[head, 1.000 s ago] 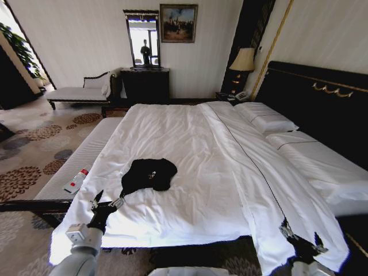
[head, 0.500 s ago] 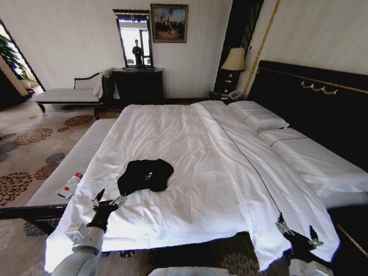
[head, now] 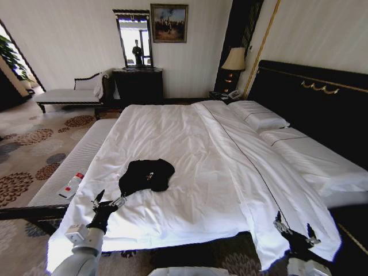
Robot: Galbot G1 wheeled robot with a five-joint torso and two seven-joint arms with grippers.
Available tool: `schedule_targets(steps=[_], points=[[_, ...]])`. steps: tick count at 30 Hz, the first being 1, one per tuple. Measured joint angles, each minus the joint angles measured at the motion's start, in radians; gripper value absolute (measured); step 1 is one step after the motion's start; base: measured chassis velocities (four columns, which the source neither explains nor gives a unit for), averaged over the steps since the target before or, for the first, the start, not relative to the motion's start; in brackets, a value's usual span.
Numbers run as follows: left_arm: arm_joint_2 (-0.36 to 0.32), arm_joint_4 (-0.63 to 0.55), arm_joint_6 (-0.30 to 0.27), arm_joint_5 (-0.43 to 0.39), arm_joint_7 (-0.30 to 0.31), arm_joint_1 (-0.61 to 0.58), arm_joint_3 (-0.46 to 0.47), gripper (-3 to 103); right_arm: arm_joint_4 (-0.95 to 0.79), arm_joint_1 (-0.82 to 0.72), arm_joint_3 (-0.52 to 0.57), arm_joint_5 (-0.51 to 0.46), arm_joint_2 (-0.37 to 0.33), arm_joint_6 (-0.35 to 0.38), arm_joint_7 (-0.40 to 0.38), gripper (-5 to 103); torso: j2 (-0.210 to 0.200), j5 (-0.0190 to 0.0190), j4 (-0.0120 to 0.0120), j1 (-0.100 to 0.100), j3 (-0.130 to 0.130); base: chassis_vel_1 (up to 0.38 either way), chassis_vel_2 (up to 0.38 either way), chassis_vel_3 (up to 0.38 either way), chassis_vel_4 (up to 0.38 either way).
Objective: Fold the clothes on the bed.
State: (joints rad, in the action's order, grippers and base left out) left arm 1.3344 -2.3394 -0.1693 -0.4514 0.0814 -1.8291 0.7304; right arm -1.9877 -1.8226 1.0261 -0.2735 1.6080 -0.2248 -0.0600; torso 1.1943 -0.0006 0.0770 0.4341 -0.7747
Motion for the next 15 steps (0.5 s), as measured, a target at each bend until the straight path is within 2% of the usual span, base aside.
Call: schedule_targets(steps=[15], points=[[0.002, 0.000, 0.002, 0.000, -0.002, -0.008, 0.005, 100, -0.026, -0.007, -0.037, 0.013, 0.000, -0.008, 0.002, 100, 0.000, -0.0003, -0.0001, 0.000, 0.000, 0.137, 0.135, -0.139, -0.134]])
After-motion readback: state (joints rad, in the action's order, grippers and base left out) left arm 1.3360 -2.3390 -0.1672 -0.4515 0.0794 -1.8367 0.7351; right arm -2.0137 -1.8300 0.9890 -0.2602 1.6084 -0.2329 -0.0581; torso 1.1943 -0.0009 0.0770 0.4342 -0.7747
